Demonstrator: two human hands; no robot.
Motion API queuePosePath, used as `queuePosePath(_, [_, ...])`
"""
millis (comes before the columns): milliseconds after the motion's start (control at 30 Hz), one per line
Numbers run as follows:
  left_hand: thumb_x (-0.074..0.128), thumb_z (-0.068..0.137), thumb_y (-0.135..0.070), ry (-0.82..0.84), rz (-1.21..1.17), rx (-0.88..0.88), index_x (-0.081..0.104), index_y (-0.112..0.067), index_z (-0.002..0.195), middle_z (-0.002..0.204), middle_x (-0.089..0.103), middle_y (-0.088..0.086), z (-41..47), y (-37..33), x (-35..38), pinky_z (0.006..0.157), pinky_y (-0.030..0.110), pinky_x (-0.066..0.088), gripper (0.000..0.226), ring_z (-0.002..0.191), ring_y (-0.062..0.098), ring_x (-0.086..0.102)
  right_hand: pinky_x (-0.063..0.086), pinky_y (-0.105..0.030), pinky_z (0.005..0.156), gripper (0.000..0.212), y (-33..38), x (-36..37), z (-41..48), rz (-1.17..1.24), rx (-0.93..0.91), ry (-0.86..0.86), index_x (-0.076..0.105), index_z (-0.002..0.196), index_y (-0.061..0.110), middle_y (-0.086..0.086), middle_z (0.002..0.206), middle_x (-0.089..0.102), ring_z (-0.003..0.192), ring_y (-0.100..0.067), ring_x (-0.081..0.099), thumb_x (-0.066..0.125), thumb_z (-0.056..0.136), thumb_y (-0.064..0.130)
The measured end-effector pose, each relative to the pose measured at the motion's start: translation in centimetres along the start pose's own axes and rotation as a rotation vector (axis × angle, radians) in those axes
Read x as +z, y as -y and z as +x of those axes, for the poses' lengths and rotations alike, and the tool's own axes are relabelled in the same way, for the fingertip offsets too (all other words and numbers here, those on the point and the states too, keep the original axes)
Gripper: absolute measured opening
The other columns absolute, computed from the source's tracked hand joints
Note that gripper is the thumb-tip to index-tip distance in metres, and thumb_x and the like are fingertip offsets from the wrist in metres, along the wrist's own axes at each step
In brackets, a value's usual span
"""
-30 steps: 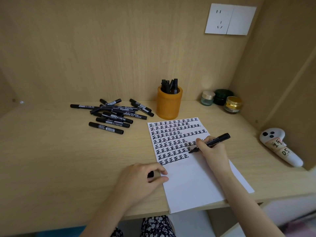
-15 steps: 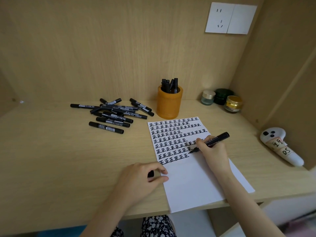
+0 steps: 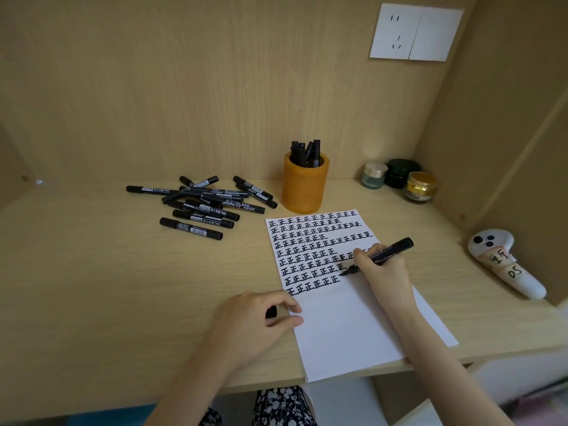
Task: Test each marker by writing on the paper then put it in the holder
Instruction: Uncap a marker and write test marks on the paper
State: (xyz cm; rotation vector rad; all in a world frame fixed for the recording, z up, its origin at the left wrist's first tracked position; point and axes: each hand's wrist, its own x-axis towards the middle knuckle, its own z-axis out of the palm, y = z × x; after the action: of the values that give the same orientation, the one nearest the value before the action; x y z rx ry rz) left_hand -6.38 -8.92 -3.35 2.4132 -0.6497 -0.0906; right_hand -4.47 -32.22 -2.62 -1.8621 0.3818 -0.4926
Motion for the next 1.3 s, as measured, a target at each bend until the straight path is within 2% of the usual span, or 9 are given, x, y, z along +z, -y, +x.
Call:
queuePosePath(133, [0.059,0.08,-0.057,-0.005,0.003,-0.007,0.062,-0.047,0.097,0.095,0.063,-0.037,-0.06,-0.06,-0.01,0.066,0.024,0.052,0.02,0.062,0.011,0.063,0.028,-0.017,0.047,0.03,0.17,-0.06,-0.04,-0.012,-0.018,0.006,0.044,0.07,-0.015,-0.01,0.062,0.038,0.052,-0.009,0.031,0.062,0.083,0.005])
queuePosePath(267, [0.058,0.079,-0.059,-0.009,-0.017,-0.006,0.059,-0.05,0.099,0.092,0.061,-0.04,-0.01,0.12,0.13,0.071,0.027,0.053,0.022,0.074,0.01,0.066,0.027,-0.017,0.047,0.029,0.11,-0.11,0.0,-0.021,-0.022,0.011,0.044,0.07,-0.015,-0.01,0.062,0.038,0.053,-0.009,0.032,0.062,0.082,0.004])
queuePosePath(433, [0.059,0.081,-0.056,-0.012,0.013,0.0,0.063,-0.046,0.096,0.09,0.062,-0.038,-0.11,-0.14,-0.09,0.06,0.012,0.046,0.018,0.055,0.006,0.056,0.027,-0.017,0.045,0.025,0.17,-0.24,-0.01,-0.01,0.006,-0.017,0.049,0.065,-0.005,0.005,0.05,0.038,0.047,-0.007,0.031,0.061,0.083,0.006])
queuePosePath(567, [0.059,0.081,-0.056,-0.005,0.009,-0.004,0.063,-0.046,0.095,0.092,0.063,-0.036,-0.18,-0.35,-0.29,0.057,0.012,0.043,0.018,0.055,0.006,0.056,0.026,-0.019,0.046,0.028,0.14,-0.17,-0.11,-0.03,-0.013,-0.006,0.045,0.071,-0.013,-0.008,0.061,0.037,0.052,-0.01,0.029,0.06,0.084,0.007])
queuePosePath(667, [0.059,0.081,-0.055,0.002,0.005,-0.006,0.064,-0.046,0.095,0.092,0.063,-0.036,-0.18,-0.41,-0.34,0.054,0.01,0.037,0.017,0.05,-0.001,0.052,0.025,-0.019,0.044,0.028,0.15,-0.14,-0.06,-0.027,-0.016,-0.02,0.044,0.069,-0.012,-0.006,0.059,0.035,0.051,-0.01,0.027,0.059,0.084,0.006])
queuePosePath(833, [0.06,0.081,-0.055,0.001,0.003,-0.009,0.064,-0.046,0.094,0.092,0.062,-0.038,-0.21,-0.41,-0.33,0.053,0.01,0.035,0.017,0.049,0.0,0.051,0.028,-0.015,0.046,0.026,0.01,-0.14,0.05,0.016,-0.005,-0.012,0.051,0.071,-0.013,-0.005,0.06,0.042,0.05,-0.007,0.034,0.062,0.084,0.006])
queuePosePath(967, [0.058,0.081,-0.058,0.002,0.019,-0.008,0.062,-0.047,0.095,0.094,0.063,-0.037,-0.14,-0.27,-0.24,0.056,0.012,0.042,0.019,0.05,0.004,0.053,0.03,-0.015,0.049,0.028,-0.16,-0.1,0.02,0.034,-0.011,0.023,0.053,0.072,-0.012,-0.007,0.063,0.047,0.055,-0.009,0.038,0.064,0.085,0.01])
queuePosePath(1200, [0.059,0.081,-0.057,-0.008,0.008,0.001,0.063,-0.046,0.096,0.094,0.063,-0.037,-0.11,-0.14,-0.15,0.058,0.015,0.045,0.019,0.053,0.006,0.055,0.027,-0.018,0.048,0.027,-0.01,-0.1,-0.08,0.017,-0.02,0.039,0.045,0.065,-0.01,-0.005,0.06,0.039,0.054,-0.009,0.033,0.062,0.081,0.004])
queuePosePath(1300, [0.06,0.081,-0.055,-0.004,0.005,0.006,0.064,-0.046,0.095,0.095,0.063,-0.037,-0.13,-0.2,-0.18,0.057,0.012,0.042,0.017,0.054,-0.001,0.055,0.027,-0.018,0.048,0.028,-0.04,-0.15,-0.06,0.016,-0.027,0.024,0.044,0.067,-0.012,-0.007,0.061,0.039,0.054,-0.01,0.033,0.062,0.081,0.004])
